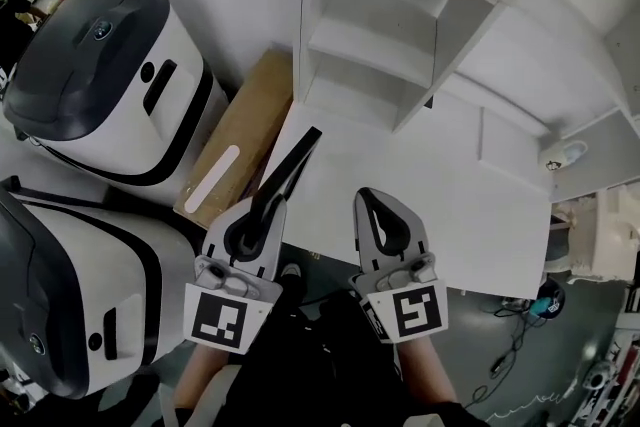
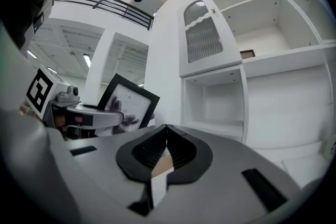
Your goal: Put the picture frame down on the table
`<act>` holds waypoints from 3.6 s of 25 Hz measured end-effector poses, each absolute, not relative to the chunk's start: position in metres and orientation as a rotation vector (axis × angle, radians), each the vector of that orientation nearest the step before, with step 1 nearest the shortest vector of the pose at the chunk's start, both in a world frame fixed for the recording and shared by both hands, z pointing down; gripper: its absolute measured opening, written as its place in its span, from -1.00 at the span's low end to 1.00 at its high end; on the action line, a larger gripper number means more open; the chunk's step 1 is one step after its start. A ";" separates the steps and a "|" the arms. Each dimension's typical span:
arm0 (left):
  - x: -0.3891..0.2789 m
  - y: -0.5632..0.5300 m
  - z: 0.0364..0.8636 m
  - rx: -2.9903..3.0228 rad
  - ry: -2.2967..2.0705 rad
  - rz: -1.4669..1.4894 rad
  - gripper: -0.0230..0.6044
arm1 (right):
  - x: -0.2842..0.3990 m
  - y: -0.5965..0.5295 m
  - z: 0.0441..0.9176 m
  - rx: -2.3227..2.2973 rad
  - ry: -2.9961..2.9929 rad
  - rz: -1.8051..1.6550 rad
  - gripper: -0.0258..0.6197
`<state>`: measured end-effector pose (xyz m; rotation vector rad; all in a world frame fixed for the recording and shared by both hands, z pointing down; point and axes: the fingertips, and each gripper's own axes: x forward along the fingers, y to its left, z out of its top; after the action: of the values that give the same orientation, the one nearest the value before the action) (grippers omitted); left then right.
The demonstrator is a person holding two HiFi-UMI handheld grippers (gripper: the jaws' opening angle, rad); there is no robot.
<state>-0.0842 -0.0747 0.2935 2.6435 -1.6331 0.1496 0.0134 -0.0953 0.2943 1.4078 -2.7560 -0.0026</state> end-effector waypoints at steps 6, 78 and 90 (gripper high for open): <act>-0.082 -0.080 0.297 2.718 -1.514 0.156 -0.89 | 0.000 -0.095 0.301 1.433 -2.744 0.043 -0.84; -0.084 -0.104 0.377 2.603 -1.420 0.428 -0.50 | -0.024 -0.121 0.378 1.515 -2.517 0.437 -0.72; -0.095 -0.100 0.393 2.545 -1.471 0.499 -0.44 | -0.012 -0.126 0.398 1.568 -2.429 0.501 -0.72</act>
<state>-0.0947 -0.1001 0.3927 2.5454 -1.4709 0.4995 -0.0122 -0.1258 0.3979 1.5683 -2.4294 0.5008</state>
